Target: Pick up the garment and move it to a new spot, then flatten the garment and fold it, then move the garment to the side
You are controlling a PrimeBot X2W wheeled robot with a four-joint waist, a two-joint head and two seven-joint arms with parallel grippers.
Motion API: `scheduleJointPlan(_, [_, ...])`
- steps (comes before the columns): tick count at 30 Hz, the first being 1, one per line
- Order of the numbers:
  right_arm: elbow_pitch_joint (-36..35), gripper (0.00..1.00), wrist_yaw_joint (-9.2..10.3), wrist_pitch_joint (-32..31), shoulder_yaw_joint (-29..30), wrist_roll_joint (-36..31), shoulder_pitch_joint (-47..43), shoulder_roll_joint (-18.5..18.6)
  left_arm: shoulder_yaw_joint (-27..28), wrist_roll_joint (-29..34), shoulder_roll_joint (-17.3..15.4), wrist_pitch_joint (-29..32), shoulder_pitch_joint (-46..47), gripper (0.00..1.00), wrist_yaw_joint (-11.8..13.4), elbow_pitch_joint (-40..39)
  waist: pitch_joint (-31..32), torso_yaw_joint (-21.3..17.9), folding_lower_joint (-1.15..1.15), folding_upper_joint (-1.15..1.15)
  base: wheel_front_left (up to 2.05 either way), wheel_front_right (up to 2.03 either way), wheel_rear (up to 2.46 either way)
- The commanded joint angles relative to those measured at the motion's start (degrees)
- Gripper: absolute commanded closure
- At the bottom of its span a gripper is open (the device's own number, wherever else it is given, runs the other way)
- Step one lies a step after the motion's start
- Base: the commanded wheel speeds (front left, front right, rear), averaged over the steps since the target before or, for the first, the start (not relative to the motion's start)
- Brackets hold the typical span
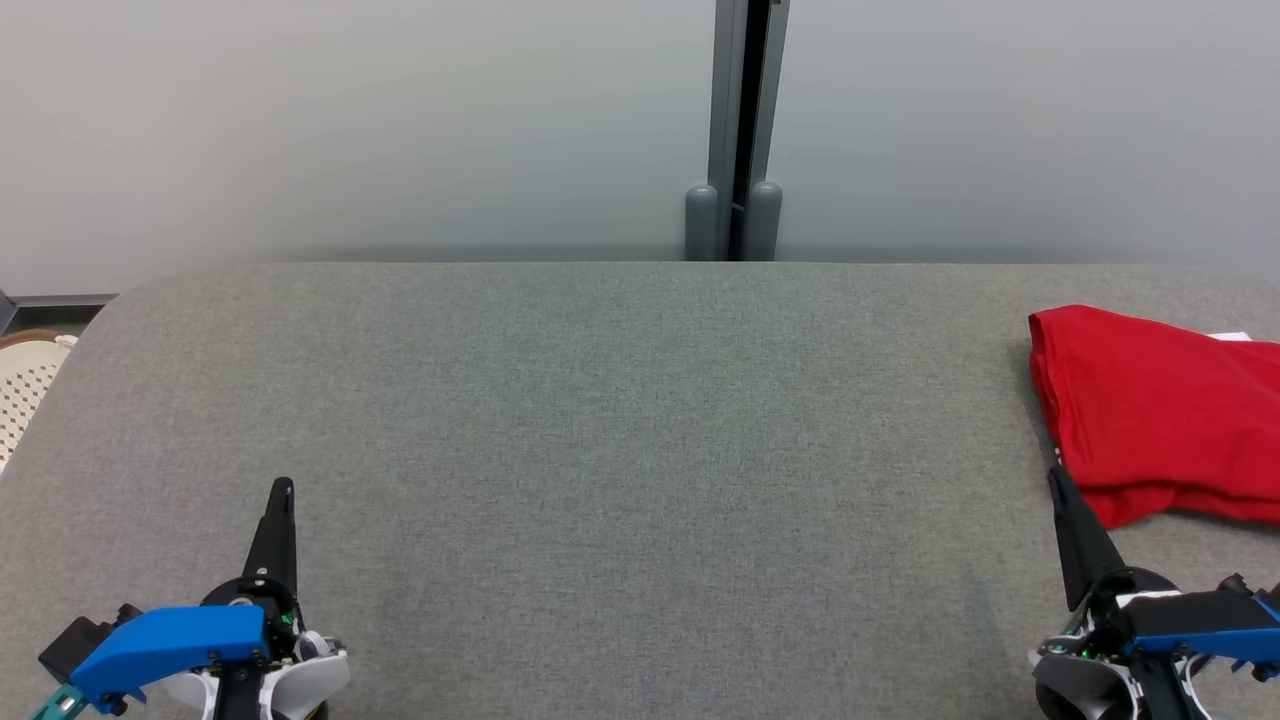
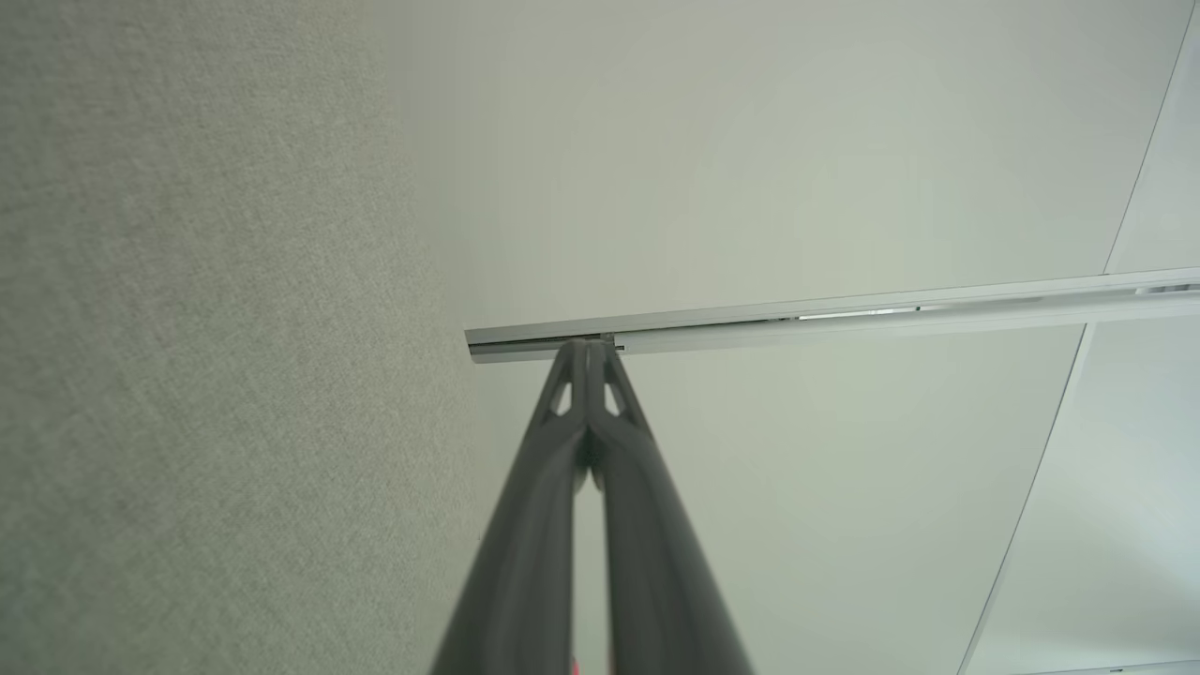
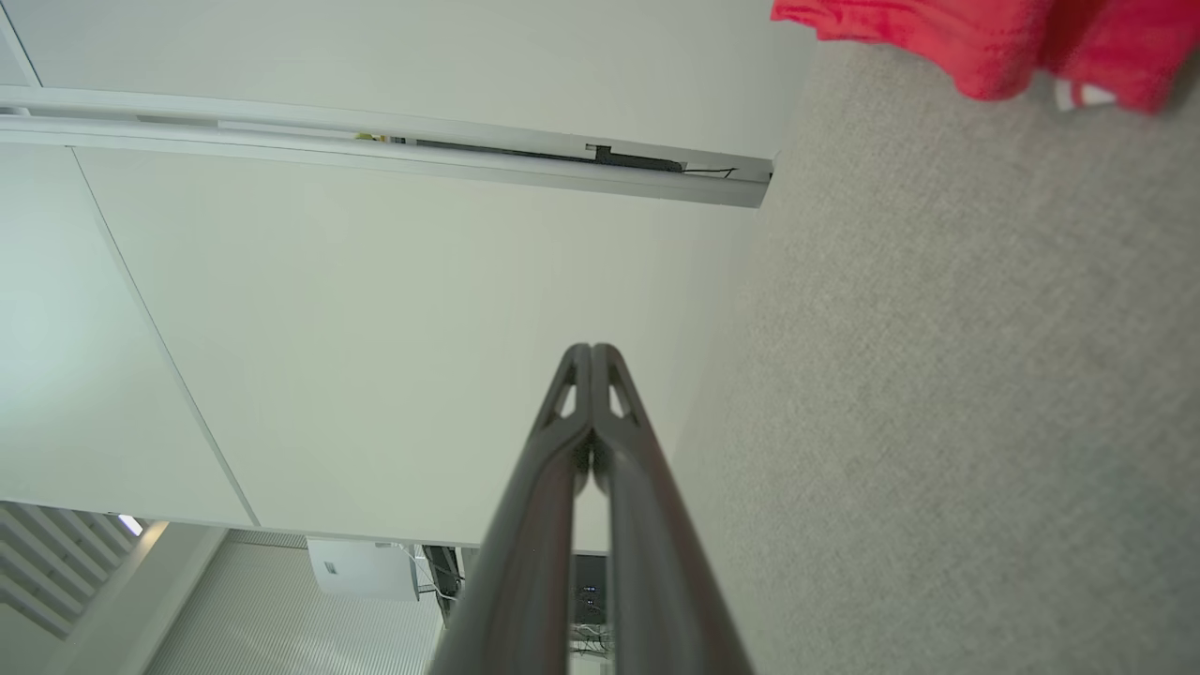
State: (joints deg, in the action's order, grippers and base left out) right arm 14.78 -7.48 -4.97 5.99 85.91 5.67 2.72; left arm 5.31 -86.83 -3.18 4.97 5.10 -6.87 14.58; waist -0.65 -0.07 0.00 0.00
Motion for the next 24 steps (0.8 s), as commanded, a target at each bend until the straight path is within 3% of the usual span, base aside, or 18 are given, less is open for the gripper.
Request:
scheduleJointPlan(1, [-0.45,1.00,-0.02,-0.39,0.22,1.28,0.76,0.26,0.57,-0.95,0.12,0.39,1.08,1.00,-0.49,-0.41,0.04,0.01,0.00,0.00,0.00,0.00,0.00])
scheduleJointPlan(15, [-0.90,1.00,-0.02,-1.73,0.67,6.66,0.89,0.27,1.40,-5.69,0.40,1.75,1.52,1.00,-0.89,-0.68,0.45,0.07,0.00,0.00,0.00,0.00,0.00])
scheduleJointPlan(24, [-0.90,1.00,-0.02,-1.75,0.66,6.58,0.89,0.27,1.41,-5.62,0.39,1.79,1.43,1.00,-0.77,-0.65,0.47,0.07,0.00,0.00,0.00,0.00,0.00])
